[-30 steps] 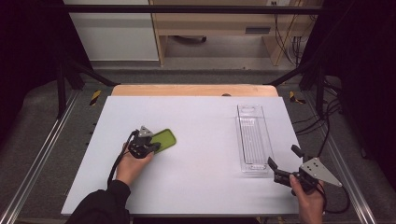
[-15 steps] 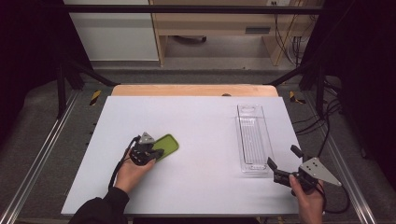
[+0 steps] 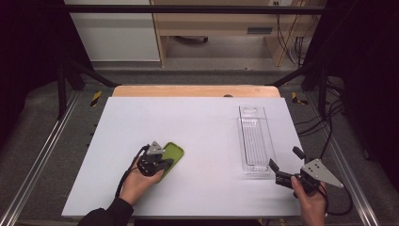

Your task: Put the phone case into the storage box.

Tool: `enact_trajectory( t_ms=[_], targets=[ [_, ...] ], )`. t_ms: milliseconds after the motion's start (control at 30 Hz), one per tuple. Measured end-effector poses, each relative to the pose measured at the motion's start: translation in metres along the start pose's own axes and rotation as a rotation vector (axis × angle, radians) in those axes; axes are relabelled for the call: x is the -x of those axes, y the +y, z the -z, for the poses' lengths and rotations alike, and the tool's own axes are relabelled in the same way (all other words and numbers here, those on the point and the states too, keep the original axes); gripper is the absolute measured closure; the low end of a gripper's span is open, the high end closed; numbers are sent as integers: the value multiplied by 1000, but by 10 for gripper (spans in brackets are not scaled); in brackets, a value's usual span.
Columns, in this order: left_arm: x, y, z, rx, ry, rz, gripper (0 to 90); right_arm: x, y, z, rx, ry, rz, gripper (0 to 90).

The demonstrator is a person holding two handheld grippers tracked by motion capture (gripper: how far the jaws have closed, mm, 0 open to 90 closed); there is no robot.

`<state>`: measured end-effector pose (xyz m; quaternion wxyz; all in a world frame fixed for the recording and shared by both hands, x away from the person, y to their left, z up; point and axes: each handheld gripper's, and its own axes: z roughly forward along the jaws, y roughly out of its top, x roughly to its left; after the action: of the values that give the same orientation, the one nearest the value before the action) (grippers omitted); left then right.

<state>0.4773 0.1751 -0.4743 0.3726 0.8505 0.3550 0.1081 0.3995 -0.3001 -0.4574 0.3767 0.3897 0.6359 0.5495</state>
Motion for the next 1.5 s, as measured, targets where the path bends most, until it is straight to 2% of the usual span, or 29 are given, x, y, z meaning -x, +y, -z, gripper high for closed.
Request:
enact_trajectory(
  t_ms=[100, 300, 400, 500, 933, 1133, 1333, 1500],
  targets=[
    [-1, 4, -4, -4, 5, 11, 900, 0, 0, -1, 0, -1, 3, 40],
    [0, 23, -18, -28, 36, -16, 900, 0, 0, -1, -5, -1, 5, 40],
    [1, 26, -22, -33, 20, -7, 900, 0, -1, -1, -3, 1, 7, 40],
    [7, 25, -22, -35, 6, -18, 900, 0, -1, -1, -7, 2, 3, 40],
    [44, 23, -25, -42, -78, -76, 900, 0, -1, -1, -9, 2, 6, 40],
    [55, 21, -25, -39, -115, -85, 900, 0, -1, -1, -10, 1, 6, 40],
    [60, 18, -25, -30, -133, -86, 900, 0, -1, -1, -11, 4, 7, 40],
    [62, 17, -22, -4, -120, -101, 900, -1, -1, -2, -13, 6, 5, 40]
  ],
)
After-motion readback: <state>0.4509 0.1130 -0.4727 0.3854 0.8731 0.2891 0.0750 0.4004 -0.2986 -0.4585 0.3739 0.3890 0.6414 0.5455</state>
